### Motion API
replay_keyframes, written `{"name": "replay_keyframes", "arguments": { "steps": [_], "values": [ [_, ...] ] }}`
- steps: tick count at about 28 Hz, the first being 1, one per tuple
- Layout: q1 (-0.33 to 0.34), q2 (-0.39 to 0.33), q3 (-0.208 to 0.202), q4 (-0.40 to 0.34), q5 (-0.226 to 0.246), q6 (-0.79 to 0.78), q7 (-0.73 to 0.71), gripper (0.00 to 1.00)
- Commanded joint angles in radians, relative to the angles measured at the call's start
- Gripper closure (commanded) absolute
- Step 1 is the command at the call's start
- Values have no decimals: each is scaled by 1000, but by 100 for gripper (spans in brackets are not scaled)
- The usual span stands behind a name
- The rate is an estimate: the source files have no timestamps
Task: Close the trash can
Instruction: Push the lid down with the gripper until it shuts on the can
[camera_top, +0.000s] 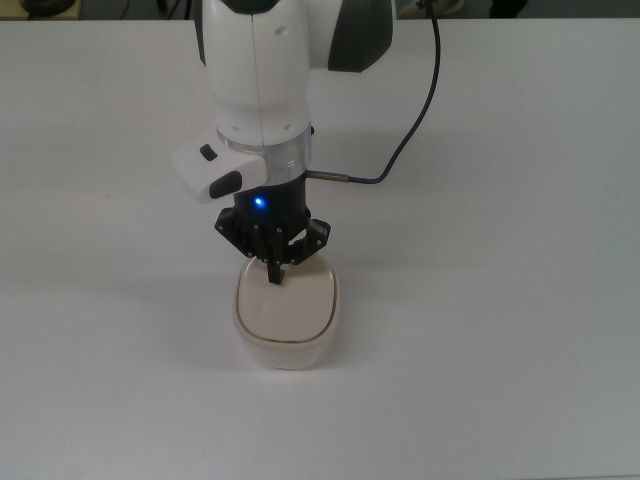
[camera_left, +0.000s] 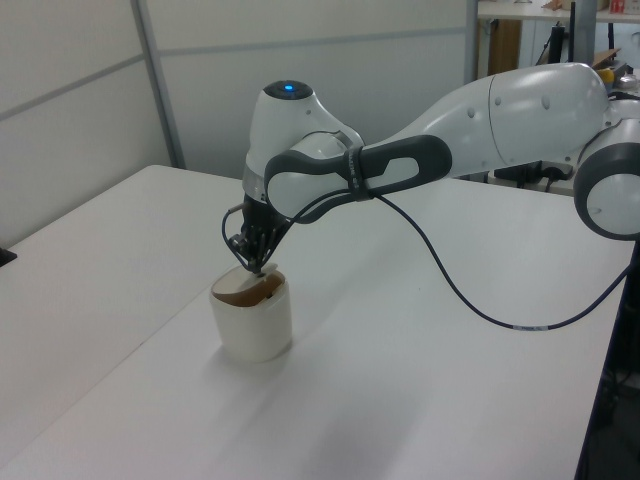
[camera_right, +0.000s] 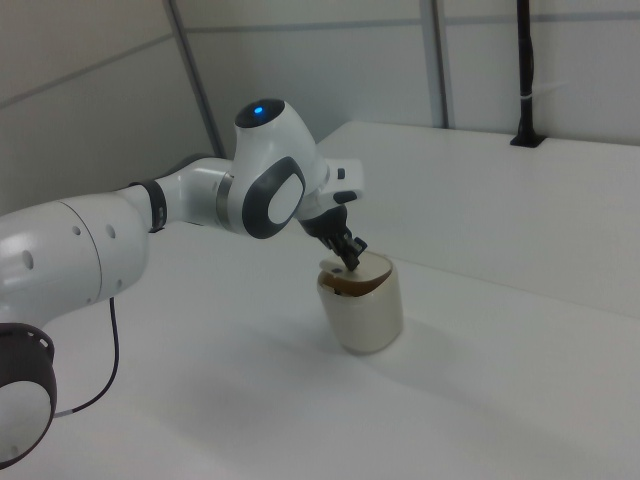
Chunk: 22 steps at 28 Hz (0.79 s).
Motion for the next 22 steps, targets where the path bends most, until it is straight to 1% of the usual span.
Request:
{"name": "replay_keyframes", "arguments": {
  "steps": [1, 5, 15, 19, 22],
  "values": [
    [4, -8, -3, -36, -22, -44, -42, 100],
    [4, -7, -3, -60, -54, -46, -40, 100],
    [20, 15, -2, -73, -74, -46, -39, 100],
    [12, 7, -3, -62, -56, -46, -39, 100],
    [-8, -4, -5, -28, -13, -47, -40, 100]
  ]
}}
